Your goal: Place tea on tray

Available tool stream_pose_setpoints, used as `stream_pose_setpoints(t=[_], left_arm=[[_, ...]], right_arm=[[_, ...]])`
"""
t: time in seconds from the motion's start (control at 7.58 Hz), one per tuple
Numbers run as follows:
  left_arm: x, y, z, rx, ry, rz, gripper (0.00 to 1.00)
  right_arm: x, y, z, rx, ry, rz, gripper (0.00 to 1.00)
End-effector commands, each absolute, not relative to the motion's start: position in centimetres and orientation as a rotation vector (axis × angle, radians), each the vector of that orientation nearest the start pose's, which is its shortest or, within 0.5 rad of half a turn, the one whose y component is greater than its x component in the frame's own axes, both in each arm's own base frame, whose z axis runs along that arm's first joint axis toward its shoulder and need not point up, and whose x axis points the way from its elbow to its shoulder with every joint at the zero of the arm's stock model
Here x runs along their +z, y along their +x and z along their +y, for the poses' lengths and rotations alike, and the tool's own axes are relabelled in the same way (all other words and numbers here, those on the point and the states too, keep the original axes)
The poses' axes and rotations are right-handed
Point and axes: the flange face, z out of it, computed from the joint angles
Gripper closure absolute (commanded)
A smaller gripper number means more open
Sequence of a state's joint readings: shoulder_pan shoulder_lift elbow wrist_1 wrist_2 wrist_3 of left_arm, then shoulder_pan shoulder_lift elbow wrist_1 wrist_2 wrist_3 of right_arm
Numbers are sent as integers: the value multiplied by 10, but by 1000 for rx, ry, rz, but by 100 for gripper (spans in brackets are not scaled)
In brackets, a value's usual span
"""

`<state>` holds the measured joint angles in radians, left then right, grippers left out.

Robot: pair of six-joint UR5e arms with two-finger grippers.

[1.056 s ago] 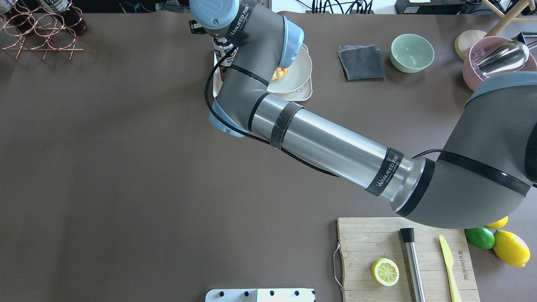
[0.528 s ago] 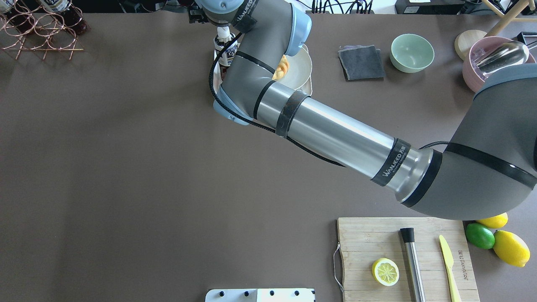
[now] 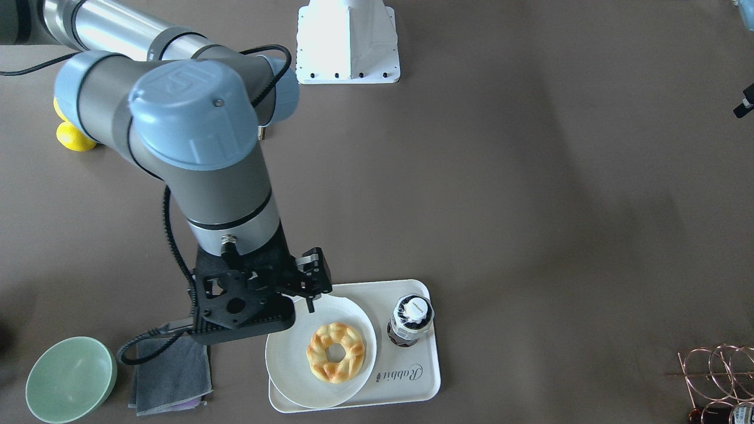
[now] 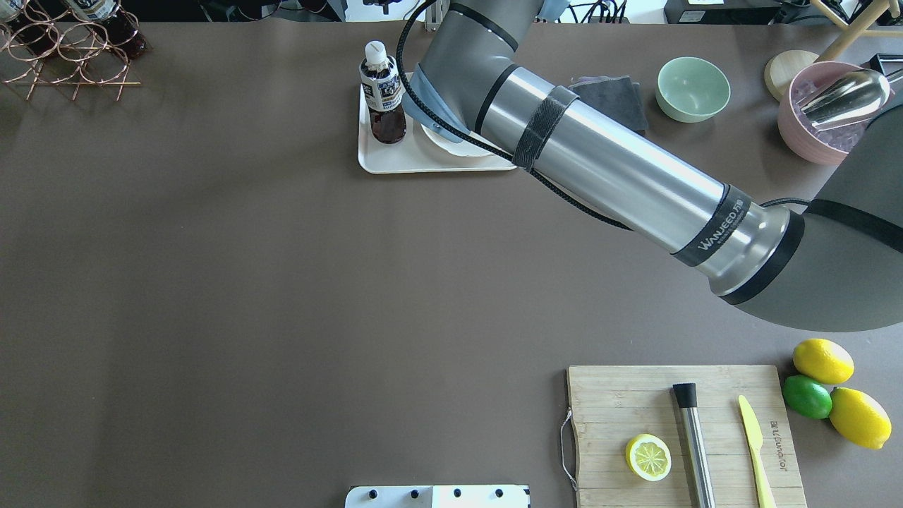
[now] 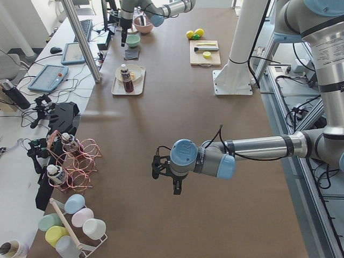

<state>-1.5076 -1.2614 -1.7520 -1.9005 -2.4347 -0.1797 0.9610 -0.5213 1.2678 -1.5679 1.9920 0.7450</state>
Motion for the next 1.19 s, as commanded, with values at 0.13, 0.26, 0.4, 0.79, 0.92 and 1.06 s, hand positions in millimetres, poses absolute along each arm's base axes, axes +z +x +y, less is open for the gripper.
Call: stream_pose_setpoints(t=[0.13,0.26,0.4,0.79,0.92,1.06], left_arm=[[610,-67,-469,196,75,683,1],[592,-82,-485,196,48,674,1],[592,-82,-482,195,46,682,1],[588,-81,-479,198,53,686,1],[593,-81,-473,197,45,685,1],[598,-81,-468,196,38,688,1]], right_arm=[[272,-203,-634,-159,255,-720,0],[335,-159,-598,-182,209,-672,0],[403,-112,-570,-227,157,-622,0],[553,3,-501,-340,44,-533,0],[580,31,-487,-334,19,-533,0],[596,49,-480,-315,3,-537,0]])
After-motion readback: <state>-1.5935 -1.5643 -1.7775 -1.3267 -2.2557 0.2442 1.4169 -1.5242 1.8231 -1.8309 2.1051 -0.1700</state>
